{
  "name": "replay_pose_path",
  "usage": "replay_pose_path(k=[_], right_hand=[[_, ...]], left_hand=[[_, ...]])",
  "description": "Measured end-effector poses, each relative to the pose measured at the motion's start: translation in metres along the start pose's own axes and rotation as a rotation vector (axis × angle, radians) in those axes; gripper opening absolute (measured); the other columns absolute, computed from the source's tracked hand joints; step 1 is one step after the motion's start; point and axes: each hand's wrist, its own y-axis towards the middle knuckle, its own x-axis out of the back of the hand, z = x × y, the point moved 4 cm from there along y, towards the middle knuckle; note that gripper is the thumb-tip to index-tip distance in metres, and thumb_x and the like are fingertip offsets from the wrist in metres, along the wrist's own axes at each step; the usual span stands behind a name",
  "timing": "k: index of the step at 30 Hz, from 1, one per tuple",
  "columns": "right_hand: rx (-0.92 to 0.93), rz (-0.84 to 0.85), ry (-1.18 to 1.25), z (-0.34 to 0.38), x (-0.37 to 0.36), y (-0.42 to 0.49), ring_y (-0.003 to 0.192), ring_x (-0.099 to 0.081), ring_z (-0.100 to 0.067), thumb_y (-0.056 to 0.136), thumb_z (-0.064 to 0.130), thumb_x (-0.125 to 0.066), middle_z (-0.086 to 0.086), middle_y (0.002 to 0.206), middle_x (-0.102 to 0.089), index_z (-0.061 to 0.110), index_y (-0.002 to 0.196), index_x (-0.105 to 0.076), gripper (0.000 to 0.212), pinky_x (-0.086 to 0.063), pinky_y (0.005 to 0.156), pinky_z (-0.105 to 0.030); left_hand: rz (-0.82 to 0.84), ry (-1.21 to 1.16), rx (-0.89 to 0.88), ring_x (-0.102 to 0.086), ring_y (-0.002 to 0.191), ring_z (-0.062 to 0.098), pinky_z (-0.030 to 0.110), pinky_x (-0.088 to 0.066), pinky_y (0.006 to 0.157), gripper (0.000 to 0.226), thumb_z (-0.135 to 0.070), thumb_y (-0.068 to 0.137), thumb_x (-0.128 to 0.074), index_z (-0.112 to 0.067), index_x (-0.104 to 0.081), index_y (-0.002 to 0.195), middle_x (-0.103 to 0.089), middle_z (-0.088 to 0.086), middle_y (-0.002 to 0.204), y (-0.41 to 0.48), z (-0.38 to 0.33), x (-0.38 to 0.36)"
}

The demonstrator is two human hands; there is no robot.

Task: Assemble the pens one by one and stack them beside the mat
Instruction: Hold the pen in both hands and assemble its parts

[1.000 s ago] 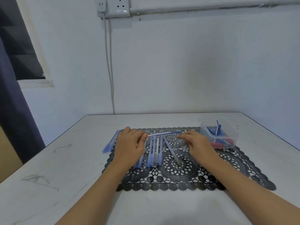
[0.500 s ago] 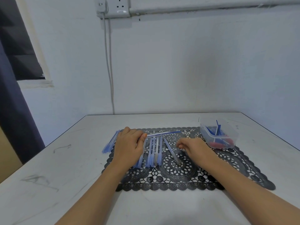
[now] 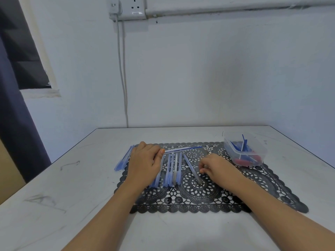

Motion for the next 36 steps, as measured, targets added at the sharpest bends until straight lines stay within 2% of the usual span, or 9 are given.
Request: replay_pose_path(k=[6,10,13,16,20,23,26,32,36], right_hand=[[0.002,0.04,-0.02,0.002,-0.001,0.0,0.11,-0.046,-0.009,0.09,0.027,-0.056,0.005,0.11,-0.058,0.02,0.106,-0.065,0.02,-0.041,0.094,-0.028],[0.002,0.006,0.012,0.001,0.001,-0.003,0.105,-0.048,-0.007,0.091,0.032,-0.053,0.007,0.107,-0.06,0.023,0.109,-0.064,0.023,-0.043,0.091,-0.029],[-0.018,-0.074,0.06,-0.001,0.006,-0.004,0.097,-0.051,-0.005,0.094,0.028,-0.049,0.008,0.102,-0.063,0.023,0.108,-0.066,0.023,-0.045,0.088,-0.027],[-0.059,-0.192,0.105,-0.005,0.01,-0.005,0.097,-0.054,-0.005,0.093,0.02,-0.048,0.007,0.104,-0.064,0.023,0.11,-0.066,0.024,-0.046,0.086,-0.024],[-0.096,-0.386,0.176,-0.008,0.021,-0.008,0.096,-0.052,-0.009,0.087,-0.001,-0.048,-0.001,0.105,-0.063,0.015,0.115,-0.063,0.036,-0.045,0.089,-0.025],[-0.032,-0.514,0.207,-0.004,0.027,-0.011,0.099,-0.053,-0.011,0.08,-0.01,-0.048,-0.005,0.107,-0.06,0.011,0.118,-0.061,0.045,-0.039,0.091,-0.02],[0.114,-0.579,0.161,0.009,0.03,-0.014,0.1,-0.052,-0.011,0.074,-0.009,-0.047,-0.008,0.106,-0.062,0.007,0.114,-0.062,0.045,-0.041,0.093,-0.024],[0.278,-0.573,0.097,0.026,0.02,-0.015,0.105,-0.056,-0.015,0.077,0.008,-0.039,-0.004,0.108,-0.066,0.01,0.114,-0.062,0.044,-0.042,0.096,-0.038],[0.285,-0.546,0.108,0.026,0.016,-0.014,0.092,-0.058,-0.009,0.079,0.011,-0.039,0.001,0.098,-0.068,0.011,0.114,-0.062,0.042,-0.041,0.097,-0.038]], left_hand=[[-0.004,0.001,-0.013,-0.034,0.066,0.013,0.031,-0.029,0.065,0.02,-0.036,0.091,-0.034,-0.032,-0.037,0.072,-0.03,-0.025,0.057,0.0,0.001,-0.002],[0.0,0.003,-0.015,-0.034,0.067,0.013,0.03,-0.029,0.065,0.021,-0.037,0.092,-0.033,-0.032,-0.039,0.072,-0.031,-0.024,0.057,0.0,0.001,-0.002],[0.001,0.009,-0.012,-0.035,0.068,0.014,0.03,-0.029,0.065,0.026,-0.038,0.091,-0.032,-0.029,-0.046,0.071,-0.031,-0.024,0.058,-0.001,0.002,-0.003],[-0.004,0.015,-0.007,-0.036,0.068,0.013,0.031,-0.03,0.066,0.035,-0.039,0.091,-0.032,-0.023,-0.055,0.072,-0.032,-0.023,0.059,-0.001,0.002,-0.003],[0.005,0.02,-0.017,-0.035,0.067,0.014,0.031,-0.031,0.065,0.027,-0.038,0.092,-0.033,-0.029,-0.044,0.069,-0.03,-0.023,0.057,-0.001,0.001,-0.003],[0.019,0.02,-0.037,-0.035,0.065,0.014,0.031,-0.03,0.064,0.024,-0.038,0.093,-0.034,-0.033,-0.034,0.069,-0.029,-0.021,0.055,-0.001,-0.001,-0.004],[0.03,0.025,-0.069,-0.035,0.065,0.014,0.03,-0.028,0.063,0.022,-0.038,0.093,-0.035,-0.034,-0.034,0.071,-0.028,-0.02,0.055,-0.002,-0.005,-0.006],[0.045,0.024,-0.096,-0.034,0.067,0.013,0.031,-0.032,0.064,0.018,-0.037,0.093,-0.037,-0.038,-0.034,0.076,-0.026,-0.021,0.057,-0.003,-0.008,-0.007],[0.056,0.052,-0.066,-0.034,0.068,0.012,0.029,-0.029,0.065,0.026,-0.039,0.094,-0.034,-0.032,-0.049,0.074,-0.03,-0.02,0.059,-0.003,-0.003,-0.008]])
